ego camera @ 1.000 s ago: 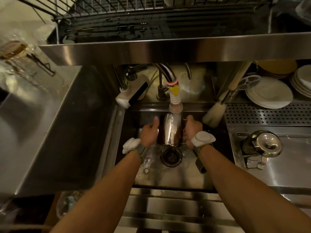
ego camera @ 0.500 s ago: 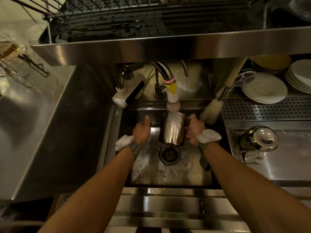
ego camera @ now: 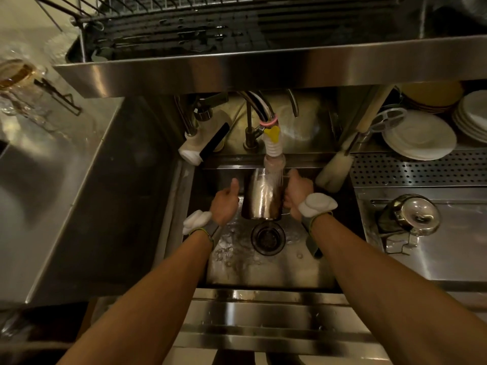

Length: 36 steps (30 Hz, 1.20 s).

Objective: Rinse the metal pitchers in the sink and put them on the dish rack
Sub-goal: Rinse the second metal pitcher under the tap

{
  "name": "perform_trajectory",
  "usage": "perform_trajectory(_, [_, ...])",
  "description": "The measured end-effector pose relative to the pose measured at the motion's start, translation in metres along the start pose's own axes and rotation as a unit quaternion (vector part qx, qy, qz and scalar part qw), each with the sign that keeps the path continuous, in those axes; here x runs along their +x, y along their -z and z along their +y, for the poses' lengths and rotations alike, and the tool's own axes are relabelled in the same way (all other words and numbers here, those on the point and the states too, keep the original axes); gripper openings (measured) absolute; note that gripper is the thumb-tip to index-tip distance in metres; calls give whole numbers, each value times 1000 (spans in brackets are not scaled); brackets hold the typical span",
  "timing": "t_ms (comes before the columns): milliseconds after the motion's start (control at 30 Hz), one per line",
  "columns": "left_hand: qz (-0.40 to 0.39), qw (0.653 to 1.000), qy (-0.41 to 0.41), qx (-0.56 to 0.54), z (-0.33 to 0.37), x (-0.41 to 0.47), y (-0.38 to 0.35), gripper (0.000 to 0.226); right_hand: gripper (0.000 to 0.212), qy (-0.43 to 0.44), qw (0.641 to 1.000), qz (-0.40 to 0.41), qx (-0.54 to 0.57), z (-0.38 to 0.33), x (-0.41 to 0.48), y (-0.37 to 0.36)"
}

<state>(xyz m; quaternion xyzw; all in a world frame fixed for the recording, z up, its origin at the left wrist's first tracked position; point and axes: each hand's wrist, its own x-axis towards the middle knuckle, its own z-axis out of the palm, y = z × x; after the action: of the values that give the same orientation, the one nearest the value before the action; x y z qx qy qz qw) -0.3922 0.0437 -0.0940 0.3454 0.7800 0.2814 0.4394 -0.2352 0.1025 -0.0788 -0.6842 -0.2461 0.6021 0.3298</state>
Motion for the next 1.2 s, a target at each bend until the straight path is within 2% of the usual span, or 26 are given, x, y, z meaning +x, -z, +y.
perform_trajectory(100, [4, 1000, -24, -10, 7, -2, -7, 64, 41, -2, 998, -53, 20, 10, -8, -6])
perform_trajectory(233, [4, 999, -39, 13, 10, -4, -16, 60, 30, -3, 990, -115, 86, 12, -13, -3])
perform_trajectory(533, [-5, 999, -15, -36, 7, -6, -18, 61, 31, -40, 962, -245, 111, 22, -24, 4])
perform_trajectory(800, [-34, 998, 0, -53, 9, -10, -16, 60, 41, -42, 960, -240, 136, 23, -26, 9])
perform_trajectory(967, [-44, 997, 6, -63, 14, -13, -18, 60, 40, -45, 949, -241, 200, 13, -24, 10])
perform_trajectory(1200, [-46, 996, 10, -77, 18, -15, -18, 52, 44, -49, 952, -240, 182, 14, -26, 14])
